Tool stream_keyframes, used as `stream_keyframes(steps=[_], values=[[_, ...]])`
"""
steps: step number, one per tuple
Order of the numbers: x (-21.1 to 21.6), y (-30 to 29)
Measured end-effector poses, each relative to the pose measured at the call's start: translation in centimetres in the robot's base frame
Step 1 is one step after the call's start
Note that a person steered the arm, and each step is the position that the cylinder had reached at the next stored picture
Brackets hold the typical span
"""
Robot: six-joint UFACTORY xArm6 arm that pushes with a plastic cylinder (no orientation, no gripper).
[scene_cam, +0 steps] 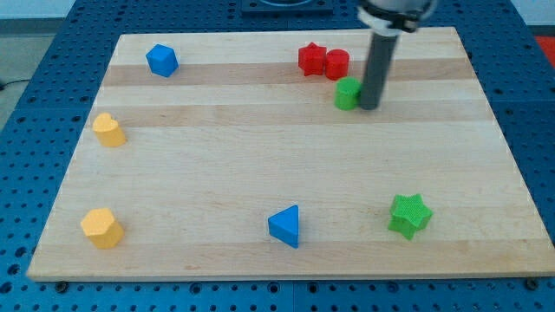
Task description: Push the green circle into the red blocks
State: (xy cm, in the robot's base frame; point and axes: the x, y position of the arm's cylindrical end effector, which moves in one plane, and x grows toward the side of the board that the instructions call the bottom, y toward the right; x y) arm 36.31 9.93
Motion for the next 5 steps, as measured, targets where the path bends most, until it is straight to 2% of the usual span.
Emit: stream_keyframes(steps=[1,2,3,5], values=[[0.6,-2.9],[3.2,-4.7],[0.1,-6.8],[-1.7,-5.4]])
